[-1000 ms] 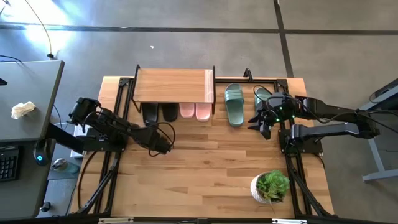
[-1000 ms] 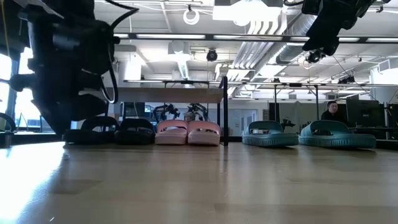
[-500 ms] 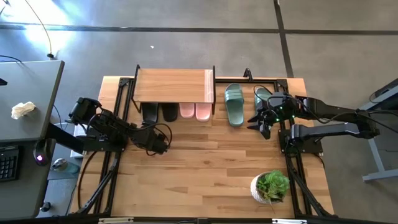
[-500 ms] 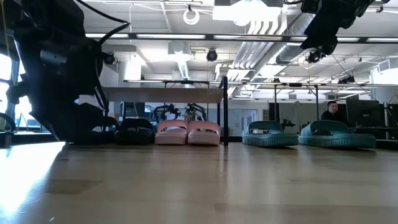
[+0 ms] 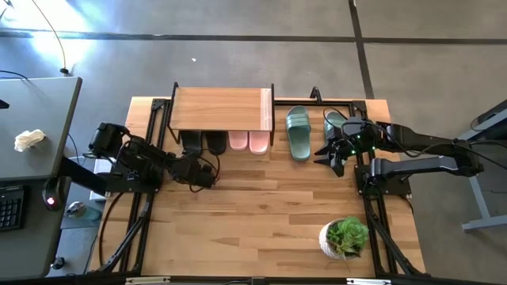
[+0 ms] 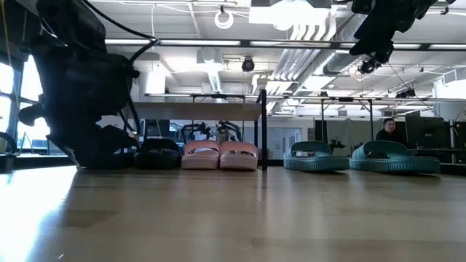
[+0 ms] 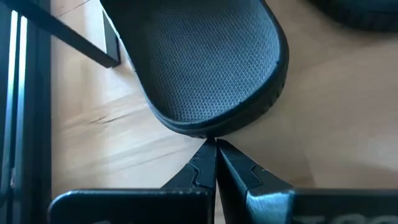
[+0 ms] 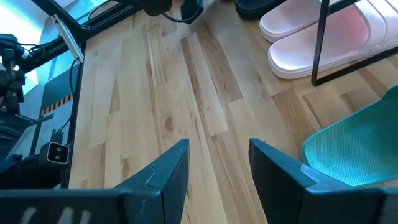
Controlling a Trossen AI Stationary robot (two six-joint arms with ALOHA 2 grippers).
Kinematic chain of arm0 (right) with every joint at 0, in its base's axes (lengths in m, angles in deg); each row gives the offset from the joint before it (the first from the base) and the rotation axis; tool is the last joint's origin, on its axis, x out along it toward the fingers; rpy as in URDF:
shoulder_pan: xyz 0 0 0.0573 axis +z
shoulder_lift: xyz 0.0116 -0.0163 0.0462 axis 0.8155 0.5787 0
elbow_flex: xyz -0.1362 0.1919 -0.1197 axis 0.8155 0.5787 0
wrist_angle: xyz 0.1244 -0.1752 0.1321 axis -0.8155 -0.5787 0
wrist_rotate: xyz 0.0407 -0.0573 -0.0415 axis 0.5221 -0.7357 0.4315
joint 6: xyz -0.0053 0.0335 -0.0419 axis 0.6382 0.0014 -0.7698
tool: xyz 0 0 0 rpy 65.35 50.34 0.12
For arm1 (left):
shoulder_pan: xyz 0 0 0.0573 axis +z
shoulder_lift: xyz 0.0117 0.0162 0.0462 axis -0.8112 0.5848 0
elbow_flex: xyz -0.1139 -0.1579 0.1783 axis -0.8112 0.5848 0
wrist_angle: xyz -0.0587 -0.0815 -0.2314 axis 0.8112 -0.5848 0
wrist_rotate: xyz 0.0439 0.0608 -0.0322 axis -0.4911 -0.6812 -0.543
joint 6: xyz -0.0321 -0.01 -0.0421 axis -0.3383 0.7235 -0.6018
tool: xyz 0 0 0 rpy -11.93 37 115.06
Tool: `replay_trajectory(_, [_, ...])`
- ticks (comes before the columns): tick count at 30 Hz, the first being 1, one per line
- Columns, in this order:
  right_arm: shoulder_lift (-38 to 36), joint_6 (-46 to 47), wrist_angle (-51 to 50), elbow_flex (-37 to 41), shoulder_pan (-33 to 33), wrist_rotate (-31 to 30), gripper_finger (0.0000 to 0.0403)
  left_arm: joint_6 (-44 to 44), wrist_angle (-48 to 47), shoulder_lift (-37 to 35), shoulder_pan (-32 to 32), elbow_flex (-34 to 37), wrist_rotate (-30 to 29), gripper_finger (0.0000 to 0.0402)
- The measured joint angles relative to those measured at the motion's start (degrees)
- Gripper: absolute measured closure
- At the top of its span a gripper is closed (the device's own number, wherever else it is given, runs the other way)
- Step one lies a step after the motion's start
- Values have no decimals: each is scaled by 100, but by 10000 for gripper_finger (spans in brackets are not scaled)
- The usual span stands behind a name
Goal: Pick and place slides into the shelf
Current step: Adjust the left black slipper under the shelf, then put the left green slipper on the shelf
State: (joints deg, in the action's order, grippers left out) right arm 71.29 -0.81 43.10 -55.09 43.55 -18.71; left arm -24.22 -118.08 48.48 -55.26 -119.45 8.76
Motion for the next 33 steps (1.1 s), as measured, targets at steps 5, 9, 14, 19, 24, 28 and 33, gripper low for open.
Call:
replay_trajectory(5, [0, -1, -1, 0, 0, 13, 247, 204, 49, 0, 210, -1, 0, 401])
replay_trajectory(9, [0, -2, -2, 0, 0, 20, 247, 208, 53, 0, 214, -1, -13, 401])
replay_trajectory(14, [1, -2, -2, 0, 0, 61, 247, 190, 51, 0, 59, -2, -36, 401])
replay_trajectory(19, [0, -2, -2, 0, 0, 61, 247, -52, 42, -2, -323, -14, -33, 401])
replay_trajectory(24, [2, -59, 80, 0, 0, 58, 247, -527, 16, 0, -974, -209, -116, 401])
replay_trajectory(28, [2, -424, 204, 0, 0, -320, 244, -632, 21, 0, -1599, -622, -460, 401])
replay_trajectory(33, [225, -1468, 301, 0, -1, -1482, 231, 566, 261, -2, -2445, -1375, -1035, 401])
